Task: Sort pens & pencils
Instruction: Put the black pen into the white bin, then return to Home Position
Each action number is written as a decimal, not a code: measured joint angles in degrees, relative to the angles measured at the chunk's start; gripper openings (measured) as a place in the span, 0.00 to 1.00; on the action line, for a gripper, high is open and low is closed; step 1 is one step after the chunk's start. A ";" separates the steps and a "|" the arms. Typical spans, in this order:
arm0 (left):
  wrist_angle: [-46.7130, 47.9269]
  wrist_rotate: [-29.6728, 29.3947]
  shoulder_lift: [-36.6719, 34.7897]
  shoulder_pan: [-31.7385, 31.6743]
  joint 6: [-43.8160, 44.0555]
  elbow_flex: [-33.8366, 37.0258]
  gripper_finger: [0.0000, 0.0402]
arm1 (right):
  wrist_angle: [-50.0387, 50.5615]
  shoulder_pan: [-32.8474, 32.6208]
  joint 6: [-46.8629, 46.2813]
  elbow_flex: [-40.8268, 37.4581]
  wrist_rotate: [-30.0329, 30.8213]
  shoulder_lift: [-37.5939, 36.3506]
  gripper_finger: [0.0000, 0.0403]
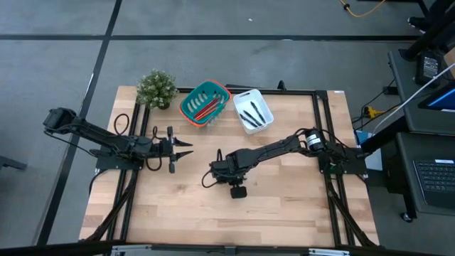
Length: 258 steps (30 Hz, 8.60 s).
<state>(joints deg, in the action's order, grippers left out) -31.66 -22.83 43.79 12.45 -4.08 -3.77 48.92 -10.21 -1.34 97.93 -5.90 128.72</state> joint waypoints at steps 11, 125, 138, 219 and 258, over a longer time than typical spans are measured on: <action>0.02 -0.02 0.02 0.00 -1.02 0.00 0.27 | 5.47 0.85 1.50 9.61 4.35 0.20 0.06; 6.71 0.00 0.02 0.02 -4.06 -0.02 0.27 | 12.58 35.36 -4.09 -0.01 12.22 -10.97 0.06; 6.67 0.00 0.02 0.02 -4.06 -0.02 0.27 | 5.74 37.39 -2.67 -7.25 10.63 -10.90 0.13; 28.29 14.64 -32.19 8.68 -2.22 3.33 0.27 | -3.44 14.63 -10.27 -7.19 20.15 -19.46 0.40; 25.46 13.48 -32.20 8.31 3.30 3.32 0.27 | -66.77 -11.52 -2.50 -85.56 27.27 -97.48 0.40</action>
<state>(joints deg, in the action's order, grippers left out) -6.20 -9.35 11.60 20.75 -0.79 -0.45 -17.85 -21.73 -3.84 12.38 21.37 31.24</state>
